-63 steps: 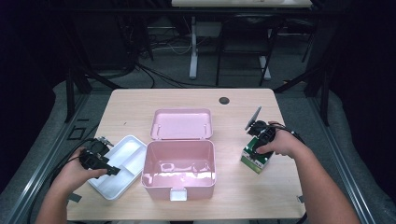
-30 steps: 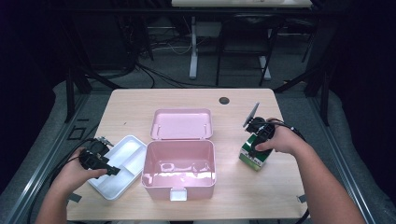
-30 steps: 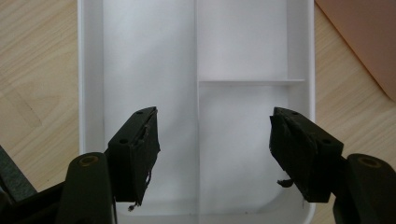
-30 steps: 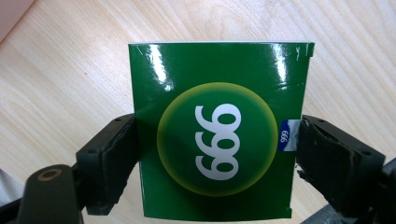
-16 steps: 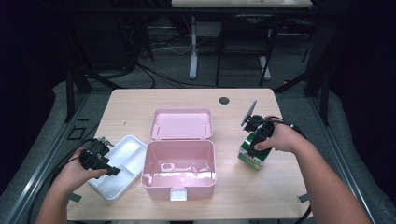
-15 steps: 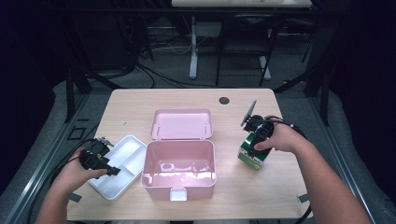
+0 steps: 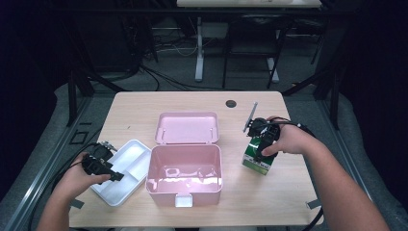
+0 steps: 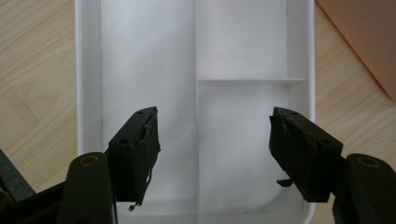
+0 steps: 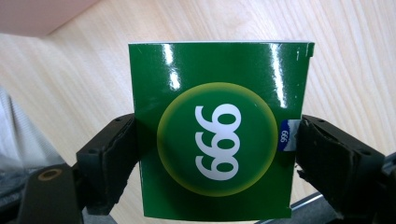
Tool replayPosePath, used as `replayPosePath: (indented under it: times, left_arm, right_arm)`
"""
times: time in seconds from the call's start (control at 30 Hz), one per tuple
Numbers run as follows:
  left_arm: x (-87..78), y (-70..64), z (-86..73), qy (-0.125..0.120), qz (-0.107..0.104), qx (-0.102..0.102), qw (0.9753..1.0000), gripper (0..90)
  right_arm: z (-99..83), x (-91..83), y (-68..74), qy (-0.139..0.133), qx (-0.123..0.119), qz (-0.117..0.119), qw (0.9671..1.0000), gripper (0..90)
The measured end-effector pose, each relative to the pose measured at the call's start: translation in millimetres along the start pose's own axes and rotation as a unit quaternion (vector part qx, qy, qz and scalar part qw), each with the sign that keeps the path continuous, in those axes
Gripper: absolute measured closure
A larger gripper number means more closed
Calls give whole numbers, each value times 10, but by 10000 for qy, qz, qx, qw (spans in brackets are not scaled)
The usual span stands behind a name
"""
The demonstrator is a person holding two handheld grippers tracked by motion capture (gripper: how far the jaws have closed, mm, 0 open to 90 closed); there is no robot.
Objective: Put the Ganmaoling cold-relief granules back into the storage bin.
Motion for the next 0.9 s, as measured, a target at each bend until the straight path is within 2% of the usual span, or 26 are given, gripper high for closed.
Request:
replayPosePath:
  times: [0.07,0.17,0.4,0.5,0.63,0.77,0.9]
  left_arm:
    - [-2,0,0,-3,-5,1,10000,333]
    - [-5,0,-1,-4,-3,-3,10000,333]
    - [0,0,1,1,-4,1,10000,333]
    - [6,-2,1,9,-8,-2,10000,333]
    - [9,-5,2,13,-22,3,10000,333]
    - [2,0,2,3,-9,5,10000,333]
    - [0,0,1,-6,-11,1,10000,333]
  right_arm:
    - [4,-11,2,-44,-49,3,10000,164]
    - [8,-82,24,-139,-313,-14,9994,164]
    - [5,-167,50,-230,-545,-2,9983,165]
    - [21,-229,80,-293,-735,1,9969,166]
    - [71,-315,108,-397,-866,-5,9955,166]
    - [101,-379,121,-416,-914,-45,9949,166]
    - [144,-471,145,-410,-1071,-106,9933,166]
Point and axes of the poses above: each handheld gripper's, and its own axes: x roughly forward along the jaws, z roughly out of its top, y roughly to its left, the point moved 9 cm from there along x, roughly forward along the jaws, and after that the axes turned 14 degrees about -z, right-handed, at the moved point
